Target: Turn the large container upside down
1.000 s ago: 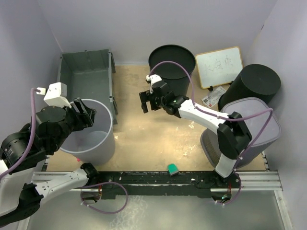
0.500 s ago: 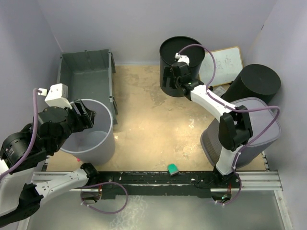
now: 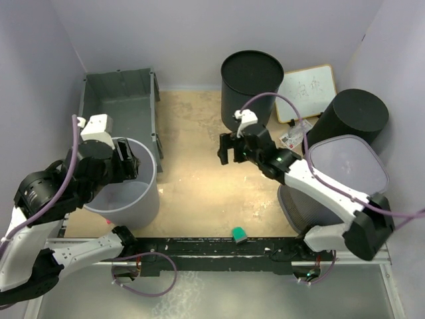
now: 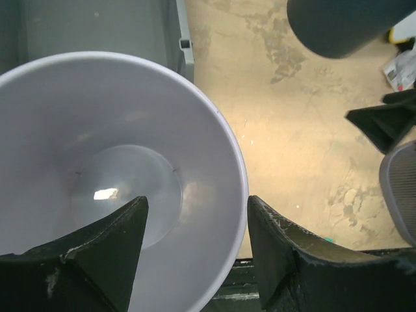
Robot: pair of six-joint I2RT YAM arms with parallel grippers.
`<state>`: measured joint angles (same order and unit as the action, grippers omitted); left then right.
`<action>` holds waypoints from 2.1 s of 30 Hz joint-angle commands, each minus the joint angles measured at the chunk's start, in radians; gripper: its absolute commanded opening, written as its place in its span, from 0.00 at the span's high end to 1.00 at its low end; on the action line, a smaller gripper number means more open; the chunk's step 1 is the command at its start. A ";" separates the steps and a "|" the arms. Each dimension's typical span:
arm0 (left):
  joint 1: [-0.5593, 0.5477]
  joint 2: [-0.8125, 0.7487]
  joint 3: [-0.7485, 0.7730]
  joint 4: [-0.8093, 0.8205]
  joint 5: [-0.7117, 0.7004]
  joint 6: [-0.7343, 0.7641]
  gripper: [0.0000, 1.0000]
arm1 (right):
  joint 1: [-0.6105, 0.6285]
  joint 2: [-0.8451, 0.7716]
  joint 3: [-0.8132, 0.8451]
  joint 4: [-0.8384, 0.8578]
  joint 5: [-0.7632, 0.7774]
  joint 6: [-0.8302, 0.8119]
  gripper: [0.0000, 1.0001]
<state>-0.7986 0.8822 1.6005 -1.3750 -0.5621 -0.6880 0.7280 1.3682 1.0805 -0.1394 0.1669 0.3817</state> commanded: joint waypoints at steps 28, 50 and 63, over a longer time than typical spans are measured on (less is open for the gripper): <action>0.004 0.049 -0.370 0.406 0.206 -0.153 0.97 | -0.020 -0.450 -0.025 -0.301 0.102 0.048 0.00; -0.057 0.082 -0.362 0.906 0.563 -0.364 1.00 | -0.020 -0.542 0.132 -0.372 0.192 -0.001 0.00; -0.073 -0.132 -0.714 1.027 0.272 -0.480 1.00 | -0.020 -0.509 0.135 -0.399 0.117 0.000 0.00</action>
<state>-0.8673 0.8764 0.9752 -0.3752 -0.0998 -1.1141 0.7067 0.8391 1.1759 -0.5236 0.3252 0.3923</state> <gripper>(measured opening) 0.072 0.997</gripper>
